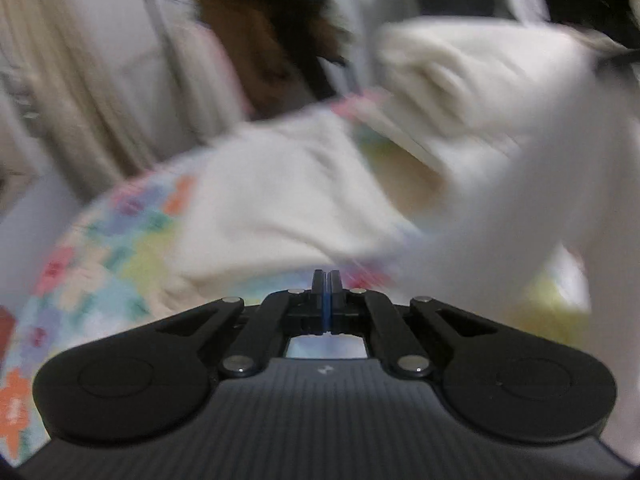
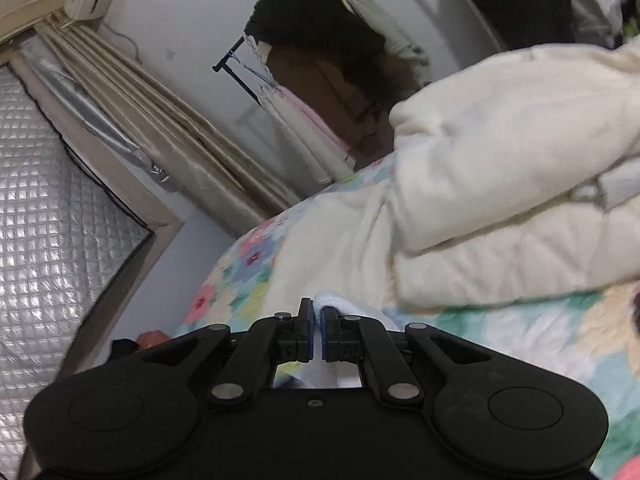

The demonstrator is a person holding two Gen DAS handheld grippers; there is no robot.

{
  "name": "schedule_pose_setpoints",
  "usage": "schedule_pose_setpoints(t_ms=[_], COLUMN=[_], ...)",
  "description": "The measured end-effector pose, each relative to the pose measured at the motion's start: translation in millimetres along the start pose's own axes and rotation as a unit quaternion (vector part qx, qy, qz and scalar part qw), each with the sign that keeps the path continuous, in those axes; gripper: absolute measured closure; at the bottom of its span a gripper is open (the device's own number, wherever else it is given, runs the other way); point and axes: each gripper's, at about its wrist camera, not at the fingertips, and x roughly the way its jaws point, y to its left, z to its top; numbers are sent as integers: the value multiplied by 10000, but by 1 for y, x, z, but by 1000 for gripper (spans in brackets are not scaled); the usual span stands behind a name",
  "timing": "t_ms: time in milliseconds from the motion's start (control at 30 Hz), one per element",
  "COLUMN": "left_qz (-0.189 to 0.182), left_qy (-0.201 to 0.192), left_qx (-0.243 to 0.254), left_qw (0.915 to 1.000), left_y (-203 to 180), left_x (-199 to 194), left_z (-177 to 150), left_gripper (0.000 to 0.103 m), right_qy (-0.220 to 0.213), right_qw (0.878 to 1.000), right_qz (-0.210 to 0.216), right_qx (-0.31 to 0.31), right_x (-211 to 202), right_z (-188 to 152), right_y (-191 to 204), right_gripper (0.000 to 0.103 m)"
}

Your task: Fold clothes

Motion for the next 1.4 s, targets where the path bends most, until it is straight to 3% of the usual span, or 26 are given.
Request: schedule_pose_setpoints(t_ms=[33, 167, 200, 233, 300, 367, 500, 600, 667, 800, 867, 967, 1067, 1100, 1133, 1167, 1200, 1300, 1333, 1367, 1400], left_qz=[181, -261, -378, -495, -728, -961, -1288, -1491, -1623, -1882, -1575, -1060, -923, -908, -944, -951, -833, -1, 245, 443, 632], left_qy=[-147, 58, 113, 169, 279, 390, 396, 339, 300, 222, -35, -65, 179, 147, 80, 102, 216, -184, -324, -409, -480], left_qx=[-118, -157, -165, -172, -187, -201, 292, 806, 1148, 1826, 2204, 2542, 2867, 3001, 3040, 3011, 2938, 2827, 2718, 2494, 2143], left_qw=[9997, 9995, 9991, 9985, 9968, 9944, 9905, 9849, 9796, 9647, 9626, 9613, 9534, 9495, 9479, 9488, 9520, 9590, 9615, 9665, 9735], left_y=[8, 8, 7, 7, 6, 5, -13, -31, -43, -67, -82, -106, -122, -125, -124, -122, -120, -101, -91, -78, -60], left_x=[-1, 10, 13, 15, 21, 26, 27, 25, 23, 20, 18, 24, 41, 45, 46, 47, 51, 51, 51, 51, 50], left_z=[9, -3, -6, -9, -15, -21, -32, -40, -45, -55, -54, -48, -47, -49, -50, -48, -45, -32, -24, -15, -2], left_gripper=[103, 100, 98, 97, 84, 52, 47, 36, 30, 29, 29, 29, 27, 30, 50, 102, 100, 103, 103, 103, 103], right_qy=[80, 481, 470, 453, 433, 501, 602, 742, 930, 1450, 1725, 1974, 1862, 1808, 1788, 1796, 1856, 1970, 1904, 1829, 1739], right_qw=[9998, 9968, 9964, 9951, 9882, 9785, 9819, 9885, 9898, 9840, 9767, 9690, 9707, 9723, 9735, 9736, 9708, 9562, 9527, 9502, 9504], right_qz=[-115, -484, -586, -808, -1452, -1985, -1797, -1318, -1058, -650, -609, -577, -477, -431, -379, -338, -348, -539, -614, -686, -756], right_qx=[-165, -408, -390, -341, -222, -254, -53, -31, -191, -800, -1125, -1367, -1443, -1417, -1373, -1367, -1483, -2098, -2290, -2428, -2464], right_x=[2, 6, 4, 2, 0, -4, -22, -28, -28, -18, -11, 2, 11, 14, 17, 21, 25, 37, 38, 39, 38], right_z=[0, -6, -8, -11, -15, -21, -34, -41, -47, -58, -64, -71, -73, -73, -73, -74, -77, -87, -89, -90, -89], right_y=[-3, -19, -27, -37, -59, -76, -104, -108, -103, -95, -92, -91, -91, -92, -93, -94, -93, -83, -80, -77, -76], right_gripper=[93, 90, 80, 77, 77, 75, 75, 68, 63, 62, 62, 60, 49, 45, 44, 44, 44, 45, 55, 71, 101])
